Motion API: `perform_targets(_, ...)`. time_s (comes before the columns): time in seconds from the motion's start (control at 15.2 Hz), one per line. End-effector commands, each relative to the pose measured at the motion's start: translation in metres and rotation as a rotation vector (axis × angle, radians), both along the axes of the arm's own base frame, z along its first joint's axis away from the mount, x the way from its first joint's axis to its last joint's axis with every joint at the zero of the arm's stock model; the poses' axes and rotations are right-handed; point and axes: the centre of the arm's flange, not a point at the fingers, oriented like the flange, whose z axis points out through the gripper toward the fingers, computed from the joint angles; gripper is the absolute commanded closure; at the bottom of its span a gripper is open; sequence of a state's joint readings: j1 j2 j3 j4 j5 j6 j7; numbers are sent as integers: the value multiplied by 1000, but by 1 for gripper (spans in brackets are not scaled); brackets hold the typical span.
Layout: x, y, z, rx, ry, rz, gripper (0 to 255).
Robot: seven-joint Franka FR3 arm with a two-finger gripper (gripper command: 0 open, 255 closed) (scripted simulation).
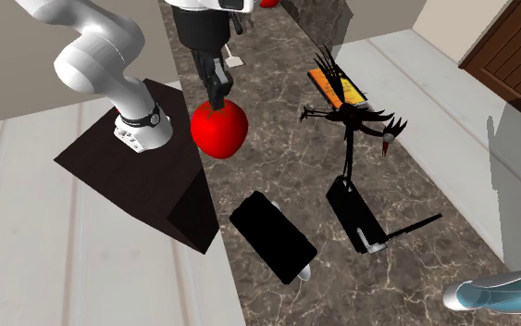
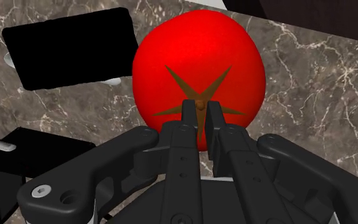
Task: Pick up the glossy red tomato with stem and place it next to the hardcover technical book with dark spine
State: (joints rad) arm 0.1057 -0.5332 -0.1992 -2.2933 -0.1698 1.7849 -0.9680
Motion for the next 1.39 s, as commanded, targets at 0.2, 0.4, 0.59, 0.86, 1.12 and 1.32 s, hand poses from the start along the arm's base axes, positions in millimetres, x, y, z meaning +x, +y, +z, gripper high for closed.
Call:
perform_targets(0.2, -1, 0, 26, 0, 0, 0, 255)
perform_targets(0.4, -1, 0, 42, 0, 0, 0, 255)
perform_targets(0.59, -2, 14, 52, 0, 0, 0, 255)
perform_targets(0.86, -7, 66, 53, 0, 0, 0, 255)
perform_targets(1.12, -12, 119, 53, 0, 0, 0, 255)
perform_targets(1.32, -16, 158, 53, 0, 0, 0, 255)
